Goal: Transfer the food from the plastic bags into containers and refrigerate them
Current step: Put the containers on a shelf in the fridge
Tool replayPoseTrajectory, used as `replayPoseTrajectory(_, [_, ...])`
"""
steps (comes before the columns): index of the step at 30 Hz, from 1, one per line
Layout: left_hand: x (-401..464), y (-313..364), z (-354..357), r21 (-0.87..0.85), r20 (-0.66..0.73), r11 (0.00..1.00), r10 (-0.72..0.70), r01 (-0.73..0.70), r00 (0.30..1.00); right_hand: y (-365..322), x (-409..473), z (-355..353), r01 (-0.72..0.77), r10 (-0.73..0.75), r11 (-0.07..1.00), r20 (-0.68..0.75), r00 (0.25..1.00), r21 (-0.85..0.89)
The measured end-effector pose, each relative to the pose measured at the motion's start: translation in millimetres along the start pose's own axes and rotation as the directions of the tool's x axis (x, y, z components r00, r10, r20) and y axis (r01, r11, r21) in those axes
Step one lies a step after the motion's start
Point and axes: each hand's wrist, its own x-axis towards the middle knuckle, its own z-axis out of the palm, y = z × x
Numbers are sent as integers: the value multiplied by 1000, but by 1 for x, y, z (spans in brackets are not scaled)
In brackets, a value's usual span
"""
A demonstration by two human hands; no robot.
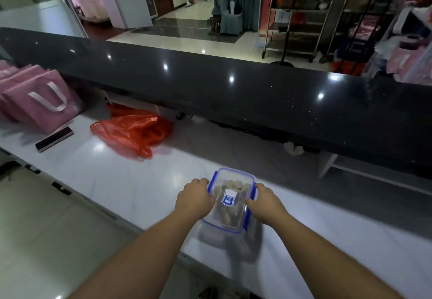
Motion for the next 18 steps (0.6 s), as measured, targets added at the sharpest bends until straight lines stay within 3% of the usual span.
replayPoseTrajectory(11, [76,-34,8,-227,271,973,102,-39,957,-26,26,41,-185,189,982,-147,971,41])
replayPoseTrajectory(18, [81,-38,21,-387,427,922,179,1,886,-20,15,61,-328,387,884,-128,913,334])
